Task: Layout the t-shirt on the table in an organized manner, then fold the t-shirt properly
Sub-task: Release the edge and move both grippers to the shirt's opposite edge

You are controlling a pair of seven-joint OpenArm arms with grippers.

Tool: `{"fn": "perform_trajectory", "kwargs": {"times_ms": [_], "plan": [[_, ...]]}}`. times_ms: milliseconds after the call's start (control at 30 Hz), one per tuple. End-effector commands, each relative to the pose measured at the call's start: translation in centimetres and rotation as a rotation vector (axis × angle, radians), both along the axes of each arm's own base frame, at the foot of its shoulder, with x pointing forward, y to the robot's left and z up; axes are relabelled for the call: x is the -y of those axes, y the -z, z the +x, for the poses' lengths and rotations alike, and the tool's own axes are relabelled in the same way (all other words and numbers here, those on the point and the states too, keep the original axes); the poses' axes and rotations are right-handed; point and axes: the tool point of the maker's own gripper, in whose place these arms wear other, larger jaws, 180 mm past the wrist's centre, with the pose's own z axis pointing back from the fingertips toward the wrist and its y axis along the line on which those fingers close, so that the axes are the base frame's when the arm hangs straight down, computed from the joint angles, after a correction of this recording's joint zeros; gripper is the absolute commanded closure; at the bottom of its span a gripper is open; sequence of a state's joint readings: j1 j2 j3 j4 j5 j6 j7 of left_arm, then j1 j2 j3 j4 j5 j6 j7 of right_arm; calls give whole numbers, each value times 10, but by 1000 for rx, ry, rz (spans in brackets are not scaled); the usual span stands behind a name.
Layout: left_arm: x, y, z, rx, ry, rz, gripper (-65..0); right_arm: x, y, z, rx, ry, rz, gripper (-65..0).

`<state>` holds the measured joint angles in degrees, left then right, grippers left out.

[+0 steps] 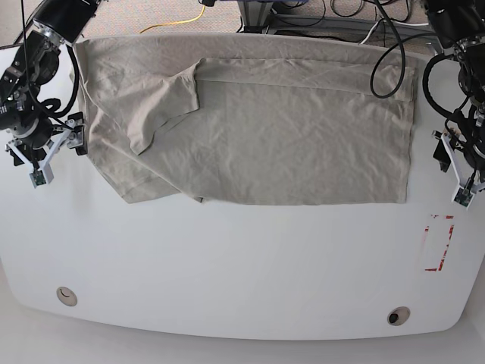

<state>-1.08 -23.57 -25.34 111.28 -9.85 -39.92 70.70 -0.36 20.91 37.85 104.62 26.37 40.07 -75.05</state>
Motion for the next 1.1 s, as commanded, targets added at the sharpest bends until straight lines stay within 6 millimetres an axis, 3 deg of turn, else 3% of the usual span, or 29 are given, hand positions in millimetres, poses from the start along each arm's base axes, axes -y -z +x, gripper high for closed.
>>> {"fn": "perform_trajectory", "kwargs": {"times_ms": [0, 200, 467, 733, 1067], "plan": [[3, -26, 21, 96, -3, 8, -465, 7, -10, 21, 34, 1, 2, -547], [21, -33, 50, 121, -9, 35, -465, -10, -2, 68, 82, -39, 120, -547], [34, -18, 67, 93, 0, 9, -465, -25, 16, 110, 87, -61, 250, -547], [42, 3, 76, 92, 29, -47, -464, -42, 37, 136, 64, -75, 349, -547], [38, 12, 75, 63, 13, -48, -464, -60, 58, 149, 44, -81, 418, -547]]}}
